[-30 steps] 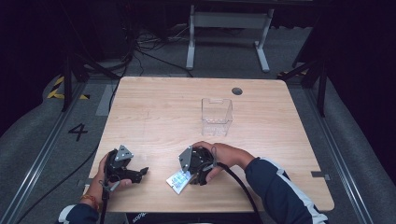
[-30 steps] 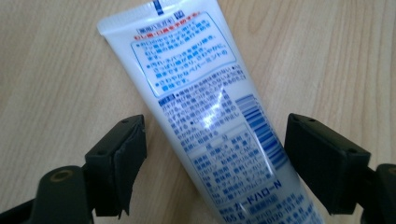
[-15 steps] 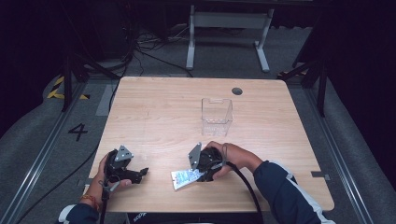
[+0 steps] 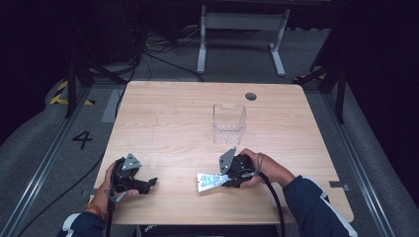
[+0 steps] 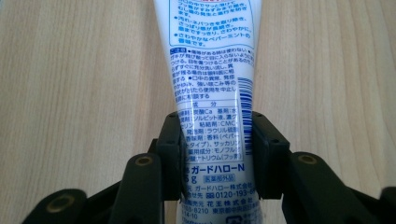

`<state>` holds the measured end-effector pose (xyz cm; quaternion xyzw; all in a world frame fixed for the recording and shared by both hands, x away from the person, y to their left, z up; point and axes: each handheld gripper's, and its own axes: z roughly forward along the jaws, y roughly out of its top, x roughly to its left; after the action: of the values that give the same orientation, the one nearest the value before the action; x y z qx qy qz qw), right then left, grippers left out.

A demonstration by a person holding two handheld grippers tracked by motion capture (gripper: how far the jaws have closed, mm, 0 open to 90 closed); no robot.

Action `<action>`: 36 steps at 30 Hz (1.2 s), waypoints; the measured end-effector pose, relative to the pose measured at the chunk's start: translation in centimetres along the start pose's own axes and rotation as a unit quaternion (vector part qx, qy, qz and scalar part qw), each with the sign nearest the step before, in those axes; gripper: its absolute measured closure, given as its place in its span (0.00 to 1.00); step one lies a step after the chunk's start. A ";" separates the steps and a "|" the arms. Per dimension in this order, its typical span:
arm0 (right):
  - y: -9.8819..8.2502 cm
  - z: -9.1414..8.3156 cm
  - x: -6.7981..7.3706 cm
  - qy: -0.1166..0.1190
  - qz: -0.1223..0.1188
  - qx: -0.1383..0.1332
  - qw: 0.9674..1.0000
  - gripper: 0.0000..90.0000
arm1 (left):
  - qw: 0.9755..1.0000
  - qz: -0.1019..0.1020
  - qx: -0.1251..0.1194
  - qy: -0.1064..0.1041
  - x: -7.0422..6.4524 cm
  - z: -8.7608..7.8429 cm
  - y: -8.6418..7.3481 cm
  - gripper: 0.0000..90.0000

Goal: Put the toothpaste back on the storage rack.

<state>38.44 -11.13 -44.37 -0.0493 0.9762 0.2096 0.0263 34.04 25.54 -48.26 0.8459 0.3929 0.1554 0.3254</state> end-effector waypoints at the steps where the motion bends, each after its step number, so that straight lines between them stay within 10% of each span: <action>1: -0.2 -0.1 0.0 -0.003 0.006 -0.004 1.000 0.70 | 1.000 0.000 0.000 0.000 0.0 0.0 0.0 0.05; 15: -1.5 -3.0 -0.6 -0.036 0.045 -0.084 0.995 0.71 | 1.000 0.001 0.003 -0.009 -0.1 0.2 0.1 0.04; 36: -2.6 -7.3 -1.3 -0.116 0.108 -0.192 0.968 0.72 | 1.000 0.001 0.003 -0.009 -0.1 0.2 0.1 0.04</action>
<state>39.80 -16.42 -38.70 0.0772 0.9073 0.3992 0.1069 34.11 25.31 -48.32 0.8488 0.3892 0.1469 0.3264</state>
